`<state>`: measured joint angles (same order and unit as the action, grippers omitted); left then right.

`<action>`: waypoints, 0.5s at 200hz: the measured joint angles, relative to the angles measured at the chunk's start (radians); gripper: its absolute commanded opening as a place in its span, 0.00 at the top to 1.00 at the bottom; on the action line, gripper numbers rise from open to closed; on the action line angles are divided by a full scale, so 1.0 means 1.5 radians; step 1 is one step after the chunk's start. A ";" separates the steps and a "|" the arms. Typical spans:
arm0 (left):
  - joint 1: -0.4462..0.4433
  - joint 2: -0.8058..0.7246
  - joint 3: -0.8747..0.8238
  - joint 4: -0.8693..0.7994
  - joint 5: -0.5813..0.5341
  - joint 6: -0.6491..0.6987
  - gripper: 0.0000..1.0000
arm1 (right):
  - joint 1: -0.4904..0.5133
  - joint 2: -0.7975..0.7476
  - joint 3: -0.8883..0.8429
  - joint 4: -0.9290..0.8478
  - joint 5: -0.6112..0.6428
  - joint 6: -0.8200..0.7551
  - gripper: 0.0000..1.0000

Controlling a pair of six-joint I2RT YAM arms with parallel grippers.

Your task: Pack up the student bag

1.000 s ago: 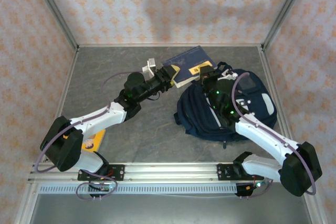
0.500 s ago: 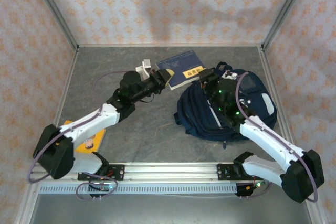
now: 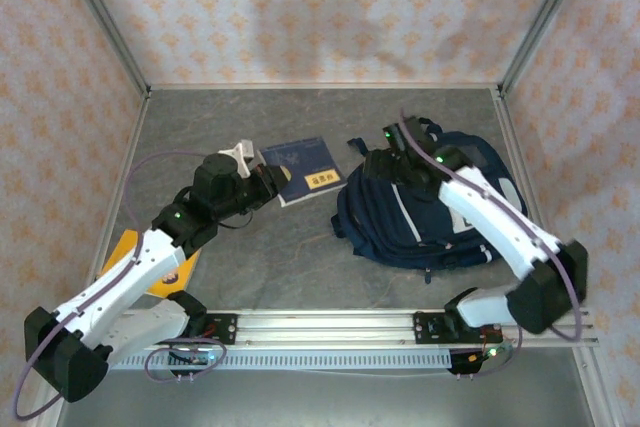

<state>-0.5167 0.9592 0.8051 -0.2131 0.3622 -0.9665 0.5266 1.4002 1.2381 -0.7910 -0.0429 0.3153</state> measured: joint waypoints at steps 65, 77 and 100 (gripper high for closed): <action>0.000 -0.038 -0.046 -0.040 0.015 0.025 1.00 | 0.000 0.108 0.002 -0.094 -0.004 -0.102 0.28; 0.000 -0.043 -0.056 -0.040 0.016 0.025 1.00 | 0.000 0.127 0.000 -0.092 0.003 -0.108 0.38; 0.000 -0.046 -0.067 -0.040 0.016 0.025 1.00 | 0.002 0.146 -0.008 -0.076 0.009 -0.121 0.69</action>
<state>-0.5167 0.8898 0.7048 -0.2737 0.3855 -0.9295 0.5297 1.6192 1.2266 -0.9043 -0.0292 0.1337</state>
